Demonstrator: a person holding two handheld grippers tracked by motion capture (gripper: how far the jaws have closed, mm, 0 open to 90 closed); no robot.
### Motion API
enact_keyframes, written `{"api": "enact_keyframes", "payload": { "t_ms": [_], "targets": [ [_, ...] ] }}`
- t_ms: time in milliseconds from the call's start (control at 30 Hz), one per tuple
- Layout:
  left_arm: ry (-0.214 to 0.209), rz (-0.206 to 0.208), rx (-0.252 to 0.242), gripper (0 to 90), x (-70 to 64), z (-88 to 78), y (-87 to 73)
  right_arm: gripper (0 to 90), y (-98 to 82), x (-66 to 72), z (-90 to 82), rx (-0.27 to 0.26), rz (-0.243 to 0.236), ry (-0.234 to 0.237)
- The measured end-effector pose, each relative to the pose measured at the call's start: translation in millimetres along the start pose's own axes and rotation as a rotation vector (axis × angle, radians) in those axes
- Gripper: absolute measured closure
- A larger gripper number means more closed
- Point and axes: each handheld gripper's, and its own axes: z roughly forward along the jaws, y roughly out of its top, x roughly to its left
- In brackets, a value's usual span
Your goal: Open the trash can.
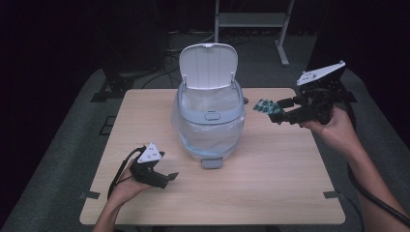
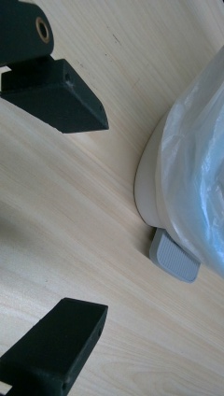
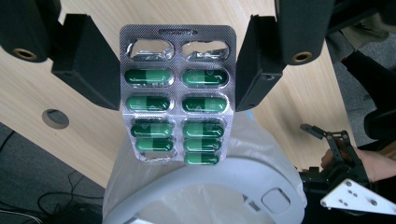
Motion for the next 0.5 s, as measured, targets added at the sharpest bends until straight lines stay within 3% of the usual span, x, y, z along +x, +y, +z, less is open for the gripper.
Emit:
{"api": "enact_keyframes", "payload": {
  "t_ms": [500],
  "targets": [
    [0.01,-0.006,-0.014,9.3,3.0,-4.1,-1.6,32.6,36.0,2.0,3.9,0.002,-0.039,0.008]
  ]
}}
